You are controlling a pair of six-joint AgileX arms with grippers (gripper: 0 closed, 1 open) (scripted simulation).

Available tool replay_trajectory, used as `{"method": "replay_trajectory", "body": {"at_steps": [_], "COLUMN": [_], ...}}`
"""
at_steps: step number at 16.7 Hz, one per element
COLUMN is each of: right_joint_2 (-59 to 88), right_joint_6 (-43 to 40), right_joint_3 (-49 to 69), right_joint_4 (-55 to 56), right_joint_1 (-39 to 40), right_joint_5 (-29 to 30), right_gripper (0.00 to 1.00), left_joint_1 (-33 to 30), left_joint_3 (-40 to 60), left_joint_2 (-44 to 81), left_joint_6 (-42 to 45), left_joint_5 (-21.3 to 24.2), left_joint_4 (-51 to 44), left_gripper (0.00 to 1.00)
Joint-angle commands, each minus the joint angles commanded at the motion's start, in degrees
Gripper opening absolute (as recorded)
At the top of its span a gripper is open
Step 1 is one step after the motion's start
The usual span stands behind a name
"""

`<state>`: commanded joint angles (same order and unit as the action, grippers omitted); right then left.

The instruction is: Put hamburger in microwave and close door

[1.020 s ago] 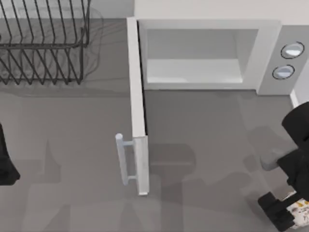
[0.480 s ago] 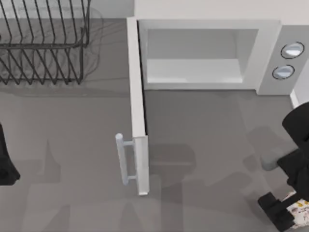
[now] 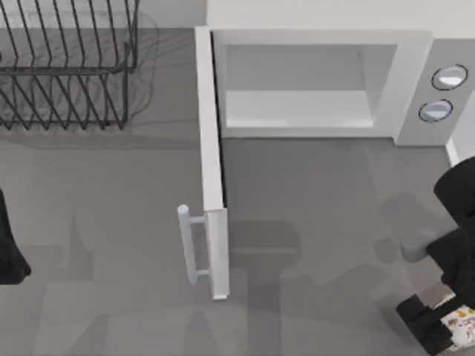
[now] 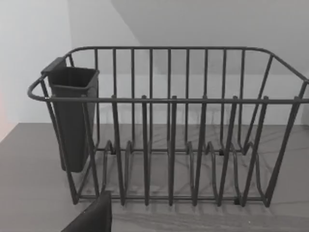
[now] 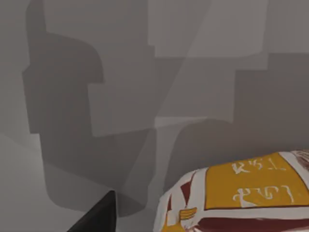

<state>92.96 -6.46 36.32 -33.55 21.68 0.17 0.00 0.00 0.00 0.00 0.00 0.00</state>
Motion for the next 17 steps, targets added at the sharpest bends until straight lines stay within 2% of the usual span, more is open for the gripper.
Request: {"method": "replay_trajectory", "body": {"at_steps": [1,2,9,10,13,17], "right_joint_2": [0.0,0.0,0.0,-4.3,-5.3,-8.6], "right_joint_6": [0.0,0.0,0.0,0.0,-0.1,-0.2], "right_joint_3": [0.0,0.0,0.0,2.1,4.1,10.4], "right_joint_4": [0.0,0.0,0.0,-4.6,-6.9,-18.0], "right_joint_1": [0.0,0.0,0.0,-0.2,-0.1,-0.2], "right_joint_5": [0.0,0.0,0.0,-0.4,-0.4,-0.4], "right_gripper": [0.02,0.00,0.00,0.00,0.00,0.00], "left_joint_1": [0.0,0.0,0.0,0.0,0.0,0.0], "left_joint_3": [0.0,0.0,0.0,0.0,0.0,0.0], "left_joint_2": [0.0,0.0,0.0,0.0,0.0,0.0], "left_joint_6": [0.0,0.0,0.0,0.0,0.0,0.0], "left_joint_5": [0.0,0.0,0.0,0.0,0.0,0.0], "left_joint_4": [0.0,0.0,0.0,0.0,0.0,0.0], "left_gripper": [1.00,1.00,1.00,1.00,1.00,1.00]}}
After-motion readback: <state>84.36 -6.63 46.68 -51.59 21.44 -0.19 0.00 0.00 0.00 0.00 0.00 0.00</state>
